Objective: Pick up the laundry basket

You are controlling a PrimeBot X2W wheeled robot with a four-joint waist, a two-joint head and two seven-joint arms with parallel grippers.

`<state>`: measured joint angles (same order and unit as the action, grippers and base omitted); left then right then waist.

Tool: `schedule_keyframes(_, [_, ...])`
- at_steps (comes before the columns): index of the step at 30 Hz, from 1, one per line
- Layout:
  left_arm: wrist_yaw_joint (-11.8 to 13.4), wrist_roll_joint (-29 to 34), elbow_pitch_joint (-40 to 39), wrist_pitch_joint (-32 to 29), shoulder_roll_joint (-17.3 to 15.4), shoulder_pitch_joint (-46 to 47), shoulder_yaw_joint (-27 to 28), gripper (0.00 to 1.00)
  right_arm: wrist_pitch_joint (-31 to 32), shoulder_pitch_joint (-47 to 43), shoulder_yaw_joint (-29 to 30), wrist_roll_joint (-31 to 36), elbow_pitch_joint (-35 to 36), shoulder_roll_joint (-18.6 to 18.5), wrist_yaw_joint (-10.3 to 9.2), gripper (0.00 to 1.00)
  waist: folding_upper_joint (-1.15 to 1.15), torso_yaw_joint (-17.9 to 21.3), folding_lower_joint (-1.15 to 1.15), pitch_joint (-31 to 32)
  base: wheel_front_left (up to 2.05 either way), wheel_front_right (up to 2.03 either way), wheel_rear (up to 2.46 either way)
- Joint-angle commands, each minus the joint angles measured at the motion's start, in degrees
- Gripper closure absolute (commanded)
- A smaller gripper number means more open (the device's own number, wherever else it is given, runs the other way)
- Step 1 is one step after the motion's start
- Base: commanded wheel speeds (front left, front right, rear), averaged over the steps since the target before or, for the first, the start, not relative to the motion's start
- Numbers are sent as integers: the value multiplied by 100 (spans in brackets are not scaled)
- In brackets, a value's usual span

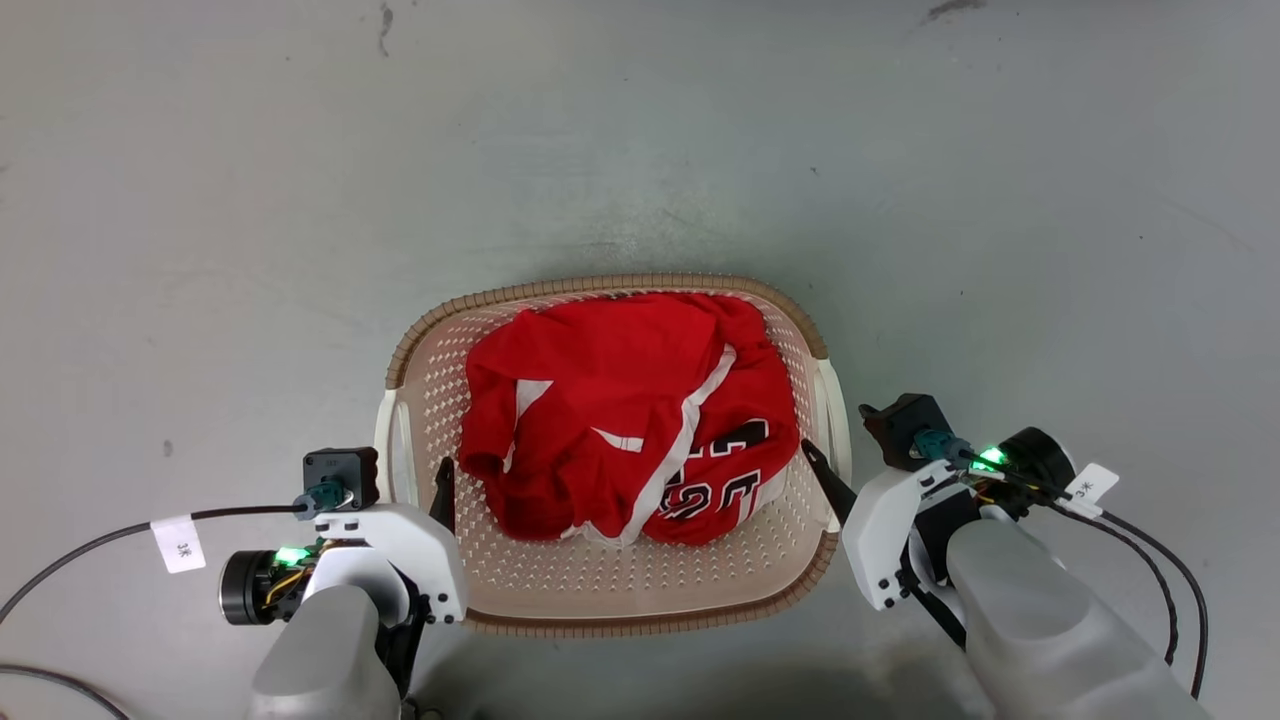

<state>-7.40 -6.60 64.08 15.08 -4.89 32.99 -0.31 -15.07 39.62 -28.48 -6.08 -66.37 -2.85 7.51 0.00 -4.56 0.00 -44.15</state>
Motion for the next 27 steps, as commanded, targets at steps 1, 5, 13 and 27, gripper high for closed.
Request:
schedule_keyframes(1, [-8,-38,38,14,26,82,-51,0,-8,116,-21,-38,-38,-4,-4,0,0,3,0,-56,0,0,0])
schedule_keyframes(5, [-7,-129,171,14,36,160,-185,11,37,189,-88,-88,-150,-4,-4,7,0,7,0,-125,0,0,0])
schedule_keyframes(13, [0,-316,207,15,1,180,-448,100,11,214,-145,-140,-203,13,12,100,0,-13,0,-77,0,0,0])
schedule_keyframes(27, [0,-663,396,16,-79,-174,-721,100,127,-261,-568,-489,-145,24,12,100,0,158,0,1048,0,0,0])
